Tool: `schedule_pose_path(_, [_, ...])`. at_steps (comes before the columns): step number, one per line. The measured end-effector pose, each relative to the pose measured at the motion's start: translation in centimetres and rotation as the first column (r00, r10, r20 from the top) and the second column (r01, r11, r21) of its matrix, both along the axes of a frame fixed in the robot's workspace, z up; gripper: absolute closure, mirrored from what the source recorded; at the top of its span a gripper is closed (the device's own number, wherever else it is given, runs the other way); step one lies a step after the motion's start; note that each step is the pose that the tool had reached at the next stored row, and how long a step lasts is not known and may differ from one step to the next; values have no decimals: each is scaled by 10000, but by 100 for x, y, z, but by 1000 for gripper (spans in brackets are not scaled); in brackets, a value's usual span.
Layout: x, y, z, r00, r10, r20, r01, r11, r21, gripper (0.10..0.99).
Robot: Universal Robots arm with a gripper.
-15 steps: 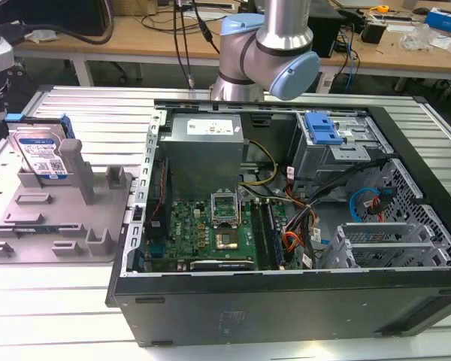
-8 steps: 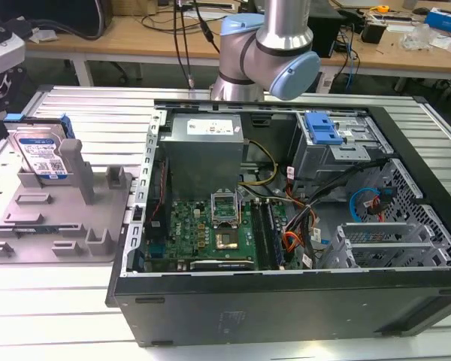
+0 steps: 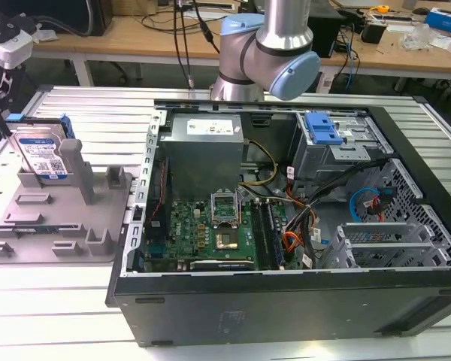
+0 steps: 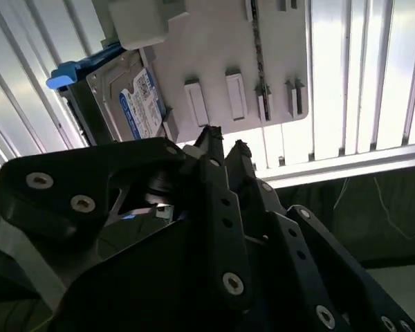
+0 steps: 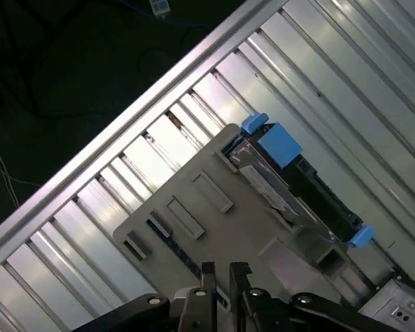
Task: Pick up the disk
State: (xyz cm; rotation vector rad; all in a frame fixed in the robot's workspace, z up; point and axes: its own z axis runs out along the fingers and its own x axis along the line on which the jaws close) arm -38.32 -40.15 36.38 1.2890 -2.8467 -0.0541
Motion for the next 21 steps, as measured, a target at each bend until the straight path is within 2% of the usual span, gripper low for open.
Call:
schedule_pose_path(1, [0,0,-1,9999,164,0,-164,9999,0,792])
schedule_pose_path(2, [0,0,-3,9990,436,0,-436,9990,0,792])
schedule_pose_path(4, [1,0,-9,9953,969,1,-969,9953,0,671])
schedule_pose_path(5, [2,0,-14,9908,1351,1,-1351,9908,0,604])
schedule_pose_path(9, [8,0,-21,9725,2330,0,-2330,9725,-1,604])
schedule_pose_path(14, [15,0,-25,9438,3304,0,-3304,9438,0,604])
schedule_pose_path(15, [17,0,-25,9363,3511,0,-3511,9363,0,604])
schedule_pose_path(16, [18,0,-25,9307,3659,0,-3659,9307,0,592])
schedule_pose_path(18, [22,0,-28,9171,3988,1,-3988,9171,0,471])
schedule_pose_path(21, [26,0,-31,9005,4348,-6,-4348,9005,-15,471])
